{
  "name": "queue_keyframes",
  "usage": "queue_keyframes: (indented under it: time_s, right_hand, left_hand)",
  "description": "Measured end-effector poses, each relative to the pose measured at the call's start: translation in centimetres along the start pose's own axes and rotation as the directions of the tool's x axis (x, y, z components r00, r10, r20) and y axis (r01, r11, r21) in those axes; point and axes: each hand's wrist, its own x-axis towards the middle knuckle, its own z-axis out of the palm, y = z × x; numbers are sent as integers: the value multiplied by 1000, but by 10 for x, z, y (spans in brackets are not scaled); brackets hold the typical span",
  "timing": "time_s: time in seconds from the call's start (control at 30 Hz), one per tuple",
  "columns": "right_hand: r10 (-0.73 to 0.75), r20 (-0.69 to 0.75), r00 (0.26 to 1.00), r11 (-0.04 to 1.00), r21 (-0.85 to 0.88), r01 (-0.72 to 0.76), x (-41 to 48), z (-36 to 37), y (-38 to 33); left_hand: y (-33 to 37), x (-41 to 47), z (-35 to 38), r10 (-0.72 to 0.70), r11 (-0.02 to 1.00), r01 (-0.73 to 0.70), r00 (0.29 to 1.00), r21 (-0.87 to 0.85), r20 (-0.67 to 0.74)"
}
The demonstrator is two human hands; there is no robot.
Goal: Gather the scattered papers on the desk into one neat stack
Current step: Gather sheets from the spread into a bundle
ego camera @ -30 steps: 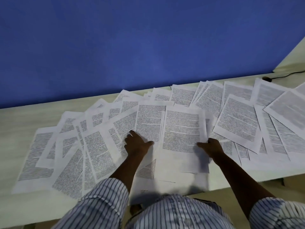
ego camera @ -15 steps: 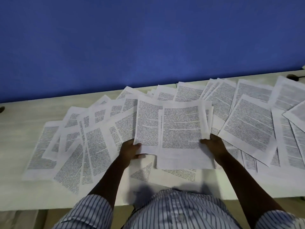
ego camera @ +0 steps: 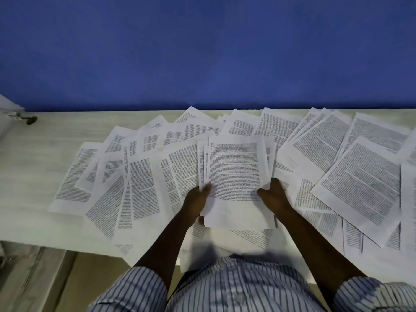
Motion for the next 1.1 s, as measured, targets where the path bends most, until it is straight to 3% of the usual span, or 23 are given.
queue_keyframes:
  time_s: [0.07,0.13,0.23,0.33,0.43,0.63,0.8,0.9,1.0,1.1]
  right_hand:
    - [44,36,998,985,166,-50,-1,-1,2]
    - [102,130,986,944,299,-137,-2,1,0]
    - [90,103,991,989,106,-101,5,10,3]
    - [-35,-56,998,986,-168,25,3,24,-1]
    - [-112,-116,987,946,-316,71,-3,35,-9]
    - [-17,-142,990,921,-388,-40,3,40,-5]
    - [-18,-155,988,912,-408,-48,-3,44,-5]
    - [2,-140,990,945,-325,-48,-6,41,-9]
    - [35,-87,996,986,-159,-49,-9,31,-14]
    - [3,-37,999,995,-99,-7,-13,22,-24]
  left_hand:
    - [-4,1,0,88,981,-73,993,177,-81]
    - [-6,2,-6,84,966,-70,995,248,-46]
    - [-8,2,-26,71,897,-36,995,441,-63]
    - [-13,9,-49,225,766,64,906,640,-359]
    - [-8,13,-55,164,782,211,839,587,-519]
    - [3,22,-37,142,803,196,854,562,-501]
    - [8,31,-41,16,879,206,889,431,-457]
    - [5,31,-50,27,948,100,921,302,-389]
    - [-10,36,-77,133,971,-49,923,233,-361]
    - [-26,42,-113,96,991,-63,951,119,-293]
